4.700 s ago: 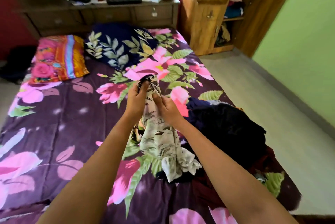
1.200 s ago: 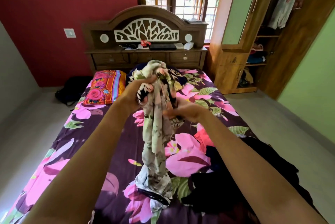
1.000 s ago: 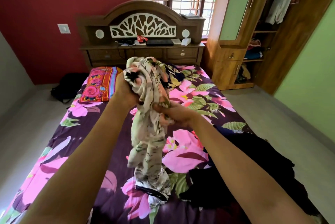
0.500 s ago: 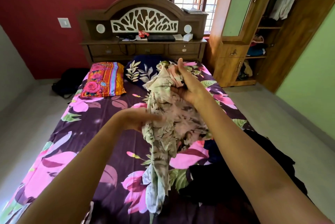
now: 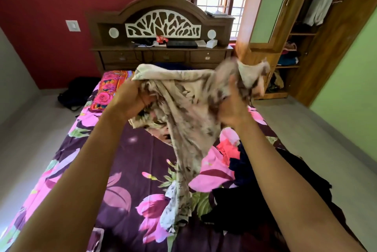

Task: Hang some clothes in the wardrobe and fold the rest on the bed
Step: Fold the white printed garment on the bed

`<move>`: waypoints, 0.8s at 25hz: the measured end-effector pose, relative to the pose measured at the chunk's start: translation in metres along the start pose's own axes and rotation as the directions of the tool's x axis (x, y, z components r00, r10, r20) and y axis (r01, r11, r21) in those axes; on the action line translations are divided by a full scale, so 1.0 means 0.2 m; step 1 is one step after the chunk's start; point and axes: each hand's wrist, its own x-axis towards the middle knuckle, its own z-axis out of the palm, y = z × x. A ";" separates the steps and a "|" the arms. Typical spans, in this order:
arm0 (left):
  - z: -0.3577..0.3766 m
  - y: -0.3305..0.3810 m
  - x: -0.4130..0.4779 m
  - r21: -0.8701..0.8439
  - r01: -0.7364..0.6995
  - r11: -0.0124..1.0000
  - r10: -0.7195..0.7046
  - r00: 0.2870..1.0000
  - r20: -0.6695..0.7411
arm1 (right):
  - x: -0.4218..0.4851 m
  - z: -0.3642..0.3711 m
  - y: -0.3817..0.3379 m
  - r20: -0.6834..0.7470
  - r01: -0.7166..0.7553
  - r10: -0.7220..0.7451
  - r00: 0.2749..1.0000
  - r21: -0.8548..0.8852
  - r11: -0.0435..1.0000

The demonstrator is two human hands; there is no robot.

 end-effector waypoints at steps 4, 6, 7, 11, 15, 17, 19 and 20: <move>-0.02 0.09 -0.03 0.019 -0.015 1.000 0.014 0.998 0.060 | -0.06 -0.04 0.15 0.023 -0.267 0.306 0.952 -0.429 0.863; -0.08 0.12 -0.04 -0.146 -0.089 0.985 0.101 0.992 0.077 | -0.08 -0.08 0.08 0.147 0.009 -0.002 0.989 -0.050 0.999; -0.08 0.14 -0.05 -0.317 -0.155 0.936 0.178 0.983 0.046 | -0.09 -0.08 0.05 0.198 0.115 -0.140 0.970 0.136 0.984; -0.03 -0.02 -0.10 -0.294 -0.136 0.946 0.021 0.931 -0.364 | -0.07 -0.04 0.20 0.213 -0.139 0.211 0.954 -0.309 0.941; -0.13 -0.50 -0.31 -0.021 0.600 0.800 -0.588 0.776 -0.228 | -0.13 0.04 0.29 0.182 -0.243 0.333 0.925 -0.389 0.889; -0.19 -0.46 -0.30 0.059 0.646 0.761 -0.638 0.761 -0.118 | -0.14 0.06 0.20 0.161 -0.160 0.201 0.966 -0.233 0.959; -0.25 -0.34 -0.19 -0.206 0.423 0.882 -0.447 0.891 -0.083 | -0.12 0.04 0.06 0.196 0.066 -0.087 0.977 0.112 0.992; -0.25 -0.27 -0.16 -0.331 0.289 0.898 -0.329 0.942 -0.072 | -0.10 0.03 0.01 0.210 0.145 -0.200 0.957 0.252 0.957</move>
